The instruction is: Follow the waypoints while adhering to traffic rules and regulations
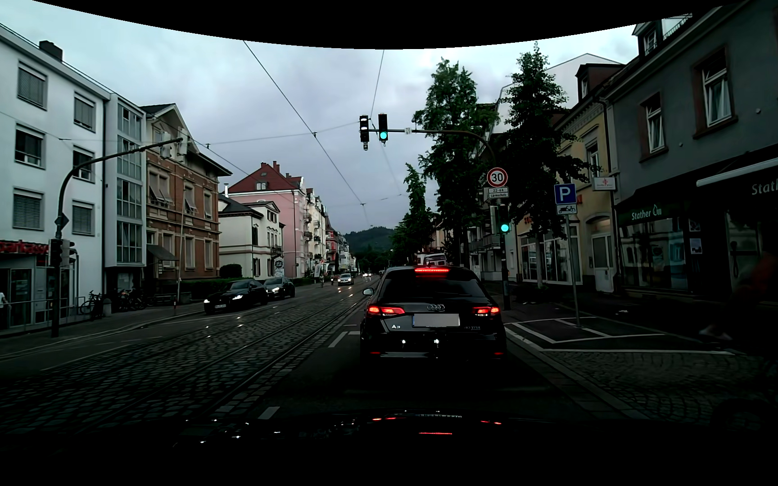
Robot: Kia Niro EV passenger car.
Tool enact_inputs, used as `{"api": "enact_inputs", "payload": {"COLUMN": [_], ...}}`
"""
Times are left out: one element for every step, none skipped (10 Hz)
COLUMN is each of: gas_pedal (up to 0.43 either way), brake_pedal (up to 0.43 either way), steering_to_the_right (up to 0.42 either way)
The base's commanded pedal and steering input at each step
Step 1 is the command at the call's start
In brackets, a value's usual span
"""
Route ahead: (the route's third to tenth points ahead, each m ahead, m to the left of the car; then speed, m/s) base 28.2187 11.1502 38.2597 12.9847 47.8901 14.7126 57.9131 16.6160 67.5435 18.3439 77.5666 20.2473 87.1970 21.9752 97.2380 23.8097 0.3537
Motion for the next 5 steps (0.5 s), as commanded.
{"api": "enact_inputs", "payload": {"gas_pedal": [0.000, 0.000, 0.000, 0.000, 0.000], "brake_pedal": [0.110, 0.110, 0.104, 0.104, 0.104], "steering_to_the_right": [-0.005, -0.005, -0.005, -0.005, -0.005]}}
